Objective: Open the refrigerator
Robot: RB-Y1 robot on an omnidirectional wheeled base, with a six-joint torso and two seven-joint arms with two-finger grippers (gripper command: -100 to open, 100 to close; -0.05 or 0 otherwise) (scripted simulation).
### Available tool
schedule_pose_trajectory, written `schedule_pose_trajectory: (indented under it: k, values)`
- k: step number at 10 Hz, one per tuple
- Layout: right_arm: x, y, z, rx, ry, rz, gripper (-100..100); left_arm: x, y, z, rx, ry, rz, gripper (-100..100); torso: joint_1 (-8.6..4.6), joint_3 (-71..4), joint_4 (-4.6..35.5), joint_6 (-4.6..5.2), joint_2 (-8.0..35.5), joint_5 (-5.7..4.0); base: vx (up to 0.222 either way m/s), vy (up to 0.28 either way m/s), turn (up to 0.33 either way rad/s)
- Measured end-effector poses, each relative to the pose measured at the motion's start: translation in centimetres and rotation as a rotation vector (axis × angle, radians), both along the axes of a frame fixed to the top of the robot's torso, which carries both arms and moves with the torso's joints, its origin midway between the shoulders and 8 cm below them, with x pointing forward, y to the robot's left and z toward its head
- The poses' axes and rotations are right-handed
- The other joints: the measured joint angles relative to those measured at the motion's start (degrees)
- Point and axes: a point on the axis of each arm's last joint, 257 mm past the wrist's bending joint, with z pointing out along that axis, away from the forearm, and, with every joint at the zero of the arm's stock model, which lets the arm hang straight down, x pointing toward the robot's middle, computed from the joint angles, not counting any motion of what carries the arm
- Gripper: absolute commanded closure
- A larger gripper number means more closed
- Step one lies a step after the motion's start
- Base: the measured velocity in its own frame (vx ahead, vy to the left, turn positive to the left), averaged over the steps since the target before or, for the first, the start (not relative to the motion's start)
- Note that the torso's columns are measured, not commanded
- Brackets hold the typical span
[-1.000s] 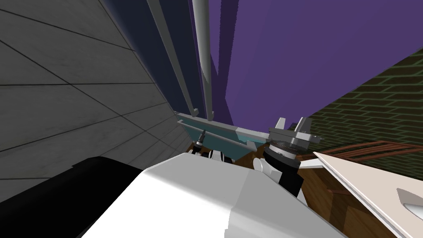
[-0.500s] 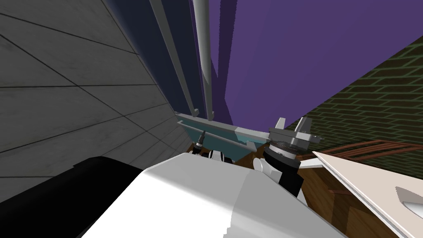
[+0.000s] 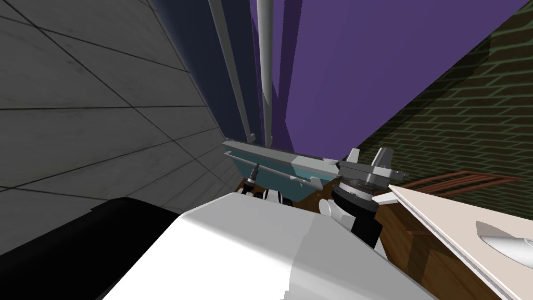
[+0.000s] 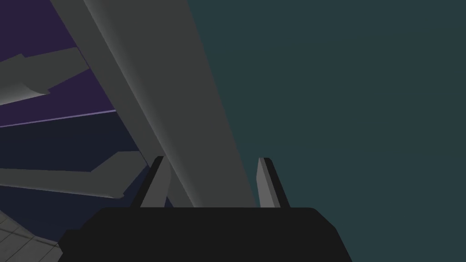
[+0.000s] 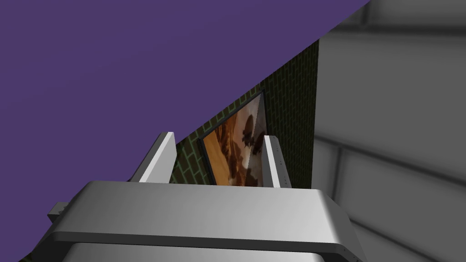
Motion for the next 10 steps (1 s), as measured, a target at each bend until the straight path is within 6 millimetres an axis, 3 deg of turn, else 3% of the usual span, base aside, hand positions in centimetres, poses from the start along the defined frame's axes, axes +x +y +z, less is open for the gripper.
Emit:
schedule_pose_trajectory:
  k: [10]
  values:
    - [0.00, 0.00, 0.00, 0.000, 0.000, 0.000, 0, -0.18, -0.22, 0.21, 0.000, 0.008, -0.019, 100, -0.02, 0.17, 0.03, 0.01, 0.23, 0.02, -0.154, 0.029, 0.022]
